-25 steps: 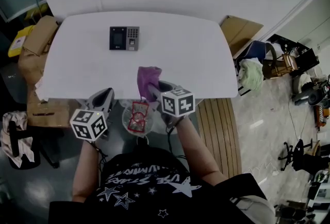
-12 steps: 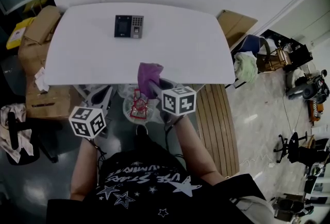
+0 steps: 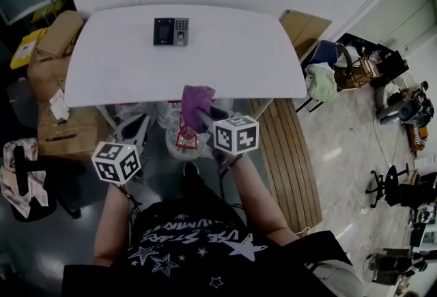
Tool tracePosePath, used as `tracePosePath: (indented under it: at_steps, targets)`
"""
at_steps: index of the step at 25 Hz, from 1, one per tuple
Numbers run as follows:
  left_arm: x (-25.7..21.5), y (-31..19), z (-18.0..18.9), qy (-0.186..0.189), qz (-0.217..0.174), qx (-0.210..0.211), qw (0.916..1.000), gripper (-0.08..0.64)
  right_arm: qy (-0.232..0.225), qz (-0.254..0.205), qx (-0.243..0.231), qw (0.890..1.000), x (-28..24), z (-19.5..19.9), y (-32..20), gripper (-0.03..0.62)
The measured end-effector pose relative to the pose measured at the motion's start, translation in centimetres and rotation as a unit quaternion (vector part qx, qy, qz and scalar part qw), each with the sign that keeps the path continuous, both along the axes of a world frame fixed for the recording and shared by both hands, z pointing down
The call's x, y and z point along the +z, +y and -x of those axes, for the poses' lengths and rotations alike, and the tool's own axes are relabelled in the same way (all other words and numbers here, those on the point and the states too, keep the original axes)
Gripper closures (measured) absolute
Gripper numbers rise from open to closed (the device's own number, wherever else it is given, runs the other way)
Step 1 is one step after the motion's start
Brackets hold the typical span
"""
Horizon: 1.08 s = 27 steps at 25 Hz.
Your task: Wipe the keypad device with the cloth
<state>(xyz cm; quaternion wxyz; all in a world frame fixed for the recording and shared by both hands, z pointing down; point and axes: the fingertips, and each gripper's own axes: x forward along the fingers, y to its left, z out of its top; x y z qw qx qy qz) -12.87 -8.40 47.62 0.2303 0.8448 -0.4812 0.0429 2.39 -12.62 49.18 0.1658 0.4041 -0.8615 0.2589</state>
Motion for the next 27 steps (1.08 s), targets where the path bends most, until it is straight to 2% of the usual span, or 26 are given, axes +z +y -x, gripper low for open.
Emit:
tracePosePath:
  at_steps: [14,27]
  targets:
    - [0.0,7.3,1.6,-0.005,-0.003,0.025,0.9997,0.551,0.004,-0.005,-0.002,1.0,-0.3,2.4,8.2,0.494]
    - [1.0,11.3,2.8,-0.001,0.007,0.023,0.9997,0.551,0.01,0.0,0.003,1.0,0.6,3.5,12.3,0.494]
